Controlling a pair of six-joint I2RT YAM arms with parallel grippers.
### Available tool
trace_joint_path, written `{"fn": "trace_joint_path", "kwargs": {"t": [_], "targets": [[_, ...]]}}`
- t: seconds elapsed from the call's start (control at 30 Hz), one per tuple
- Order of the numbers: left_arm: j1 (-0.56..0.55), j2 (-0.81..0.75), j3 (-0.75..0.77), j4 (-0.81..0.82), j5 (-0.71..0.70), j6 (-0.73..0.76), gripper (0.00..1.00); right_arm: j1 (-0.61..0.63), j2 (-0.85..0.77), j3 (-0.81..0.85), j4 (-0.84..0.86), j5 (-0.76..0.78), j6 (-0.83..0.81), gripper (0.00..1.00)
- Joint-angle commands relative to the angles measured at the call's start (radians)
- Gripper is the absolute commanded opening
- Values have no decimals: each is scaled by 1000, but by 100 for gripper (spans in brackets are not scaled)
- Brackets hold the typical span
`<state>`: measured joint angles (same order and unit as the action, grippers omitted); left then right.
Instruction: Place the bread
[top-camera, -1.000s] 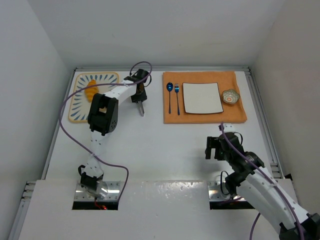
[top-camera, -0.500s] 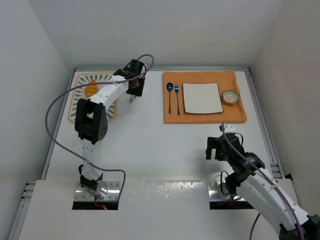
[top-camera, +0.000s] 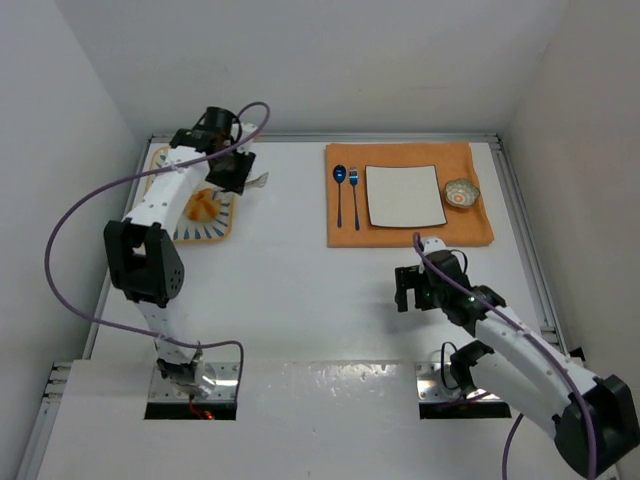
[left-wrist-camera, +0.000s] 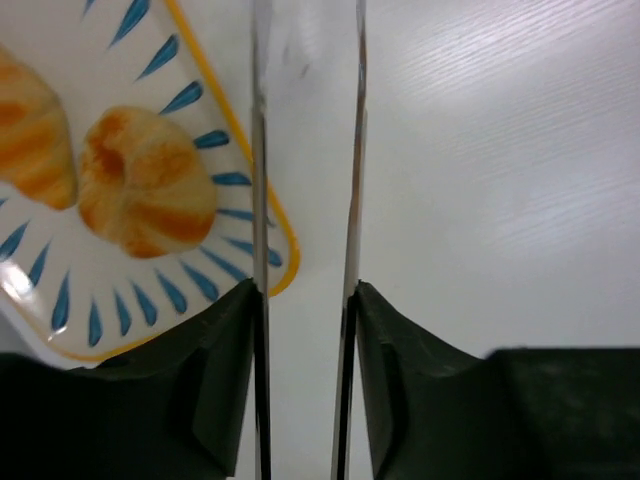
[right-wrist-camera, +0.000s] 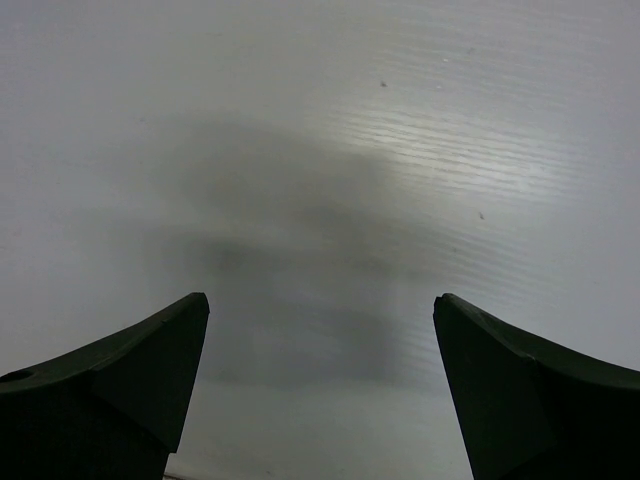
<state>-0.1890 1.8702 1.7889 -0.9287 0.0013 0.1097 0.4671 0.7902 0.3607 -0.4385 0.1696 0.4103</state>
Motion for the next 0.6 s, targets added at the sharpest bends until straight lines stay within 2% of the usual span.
{"fn": "trace_joint_path", "kwargs": {"t": [0.0, 0.1, 0.13, 0.3, 0.37, 0.57], "targets": [[109, -161, -45, -24, 17, 56, 50, 4, 73, 57, 136, -120, -42, 94], [195, -238, -92, -10, 74, 82, 50, 2, 145, 112, 136, -165, -64, 94], [254, -271, -103, -10, 83, 82, 50, 4, 173, 127, 136, -191, -65, 94], [410, -330, -154, 86, 144, 61, 50, 4, 239, 170, 185, -232, -83, 94], [465, -330, -168, 112, 163, 61, 51, 4, 248, 202, 167, -243, -91, 94], [569, -223, -200, 163, 361, 71, 55, 7, 270, 204, 158, -262, -100, 94]]}}
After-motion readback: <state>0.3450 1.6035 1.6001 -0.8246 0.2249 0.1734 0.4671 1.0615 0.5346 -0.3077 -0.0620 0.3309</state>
